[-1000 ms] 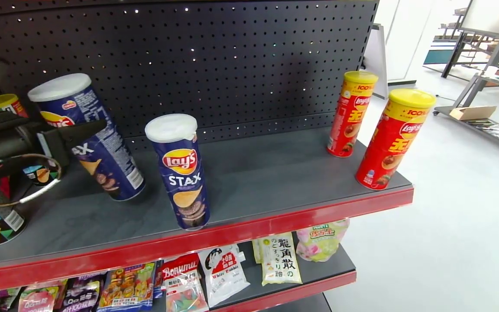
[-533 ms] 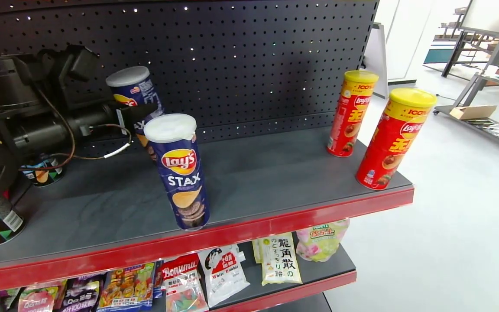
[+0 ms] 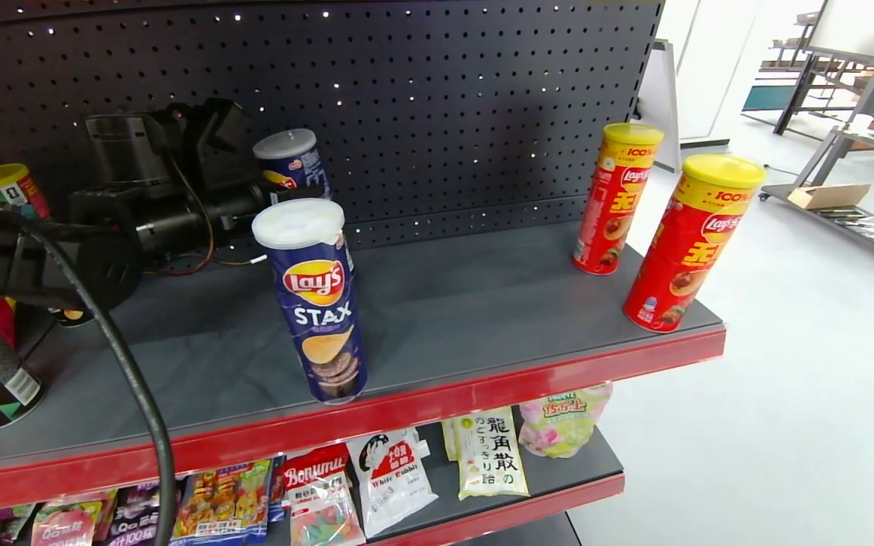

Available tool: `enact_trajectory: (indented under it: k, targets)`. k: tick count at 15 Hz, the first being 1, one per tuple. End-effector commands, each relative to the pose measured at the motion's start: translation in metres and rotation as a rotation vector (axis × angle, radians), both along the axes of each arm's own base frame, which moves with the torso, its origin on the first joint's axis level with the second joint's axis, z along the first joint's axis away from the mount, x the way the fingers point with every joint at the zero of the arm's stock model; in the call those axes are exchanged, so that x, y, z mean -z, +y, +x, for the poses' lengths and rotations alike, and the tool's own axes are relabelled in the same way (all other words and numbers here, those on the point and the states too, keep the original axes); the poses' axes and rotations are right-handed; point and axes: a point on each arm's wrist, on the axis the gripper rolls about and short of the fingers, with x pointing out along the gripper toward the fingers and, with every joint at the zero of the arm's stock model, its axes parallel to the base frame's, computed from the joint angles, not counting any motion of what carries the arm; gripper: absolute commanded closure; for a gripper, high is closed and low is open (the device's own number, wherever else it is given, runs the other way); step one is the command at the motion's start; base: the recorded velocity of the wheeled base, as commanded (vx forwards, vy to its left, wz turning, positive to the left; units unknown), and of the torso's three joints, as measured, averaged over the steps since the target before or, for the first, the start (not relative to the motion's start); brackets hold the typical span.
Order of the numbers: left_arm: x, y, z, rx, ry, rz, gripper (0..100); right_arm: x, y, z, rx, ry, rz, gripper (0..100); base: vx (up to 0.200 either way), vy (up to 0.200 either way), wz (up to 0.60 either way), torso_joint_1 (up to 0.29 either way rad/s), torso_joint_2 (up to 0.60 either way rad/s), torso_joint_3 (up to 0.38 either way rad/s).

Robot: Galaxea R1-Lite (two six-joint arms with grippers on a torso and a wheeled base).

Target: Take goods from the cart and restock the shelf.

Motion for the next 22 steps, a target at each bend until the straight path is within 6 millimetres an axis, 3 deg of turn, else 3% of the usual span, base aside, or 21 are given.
enact_trajectory:
  k: [1, 15, 16, 22]
  targets:
    - [0.0077, -0.0049, 0.0086, 0.008, 0.013, 0.003, 100, -0.0001, 0.0000, 0.0001, -0.001, 0.001, 0.000, 0, 0.000, 0.000, 0.00, 0.000, 0.00, 0.000]
    - [0.0158, -0.0106, 0.0081, 0.013, 0.029, 0.044, 100, -0.0003, 0.0000, 0.0001, 0.000, 0.000, 0.000, 0, 0.000, 0.000, 0.00, 0.000, 0.00, 0.000]
    - [0.0135, -0.0103, 0.0070, 0.006, 0.029, 0.040, 0, 0.0003, 0.0000, 0.0002, 0.000, 0.003, 0.000, 0, 0.000, 0.000, 0.00, 0.000, 0.00, 0.000]
    - [0.0107, -0.0085, 0.0009, 0.004, 0.059, 0.037, 0, -0.0001, 0.0000, 0.0001, -0.001, 0.001, 0.000, 0, 0.000, 0.000, 0.00, 0.000, 0.00, 0.000]
